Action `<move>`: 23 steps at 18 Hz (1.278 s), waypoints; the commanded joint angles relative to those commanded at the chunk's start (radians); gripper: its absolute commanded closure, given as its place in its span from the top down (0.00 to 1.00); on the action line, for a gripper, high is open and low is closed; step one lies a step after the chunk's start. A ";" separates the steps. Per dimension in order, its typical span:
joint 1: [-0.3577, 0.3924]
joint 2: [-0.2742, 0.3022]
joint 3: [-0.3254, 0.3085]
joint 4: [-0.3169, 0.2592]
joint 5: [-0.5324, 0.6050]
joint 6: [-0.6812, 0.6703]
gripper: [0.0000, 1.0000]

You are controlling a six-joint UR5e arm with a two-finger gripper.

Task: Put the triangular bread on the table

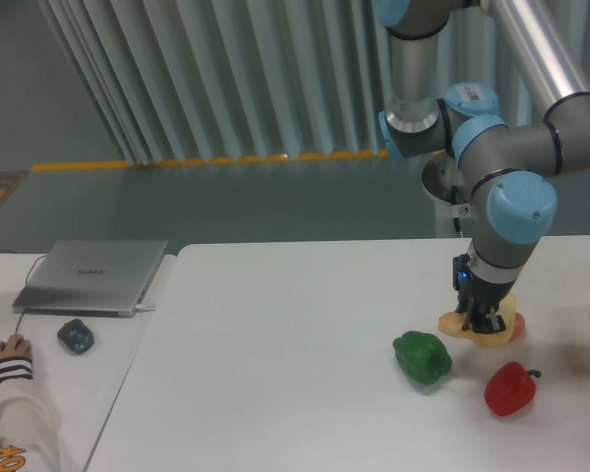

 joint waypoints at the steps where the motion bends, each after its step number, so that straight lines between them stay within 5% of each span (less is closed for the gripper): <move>1: -0.002 0.000 -0.002 0.005 0.000 0.000 1.00; 8: -0.003 0.003 0.000 0.014 -0.003 -0.002 1.00; 13: -0.020 0.003 -0.006 0.094 0.005 -0.002 1.00; 19: -0.055 0.003 0.015 0.117 0.152 0.000 1.00; 23: -0.058 0.008 0.014 0.157 0.152 0.008 1.00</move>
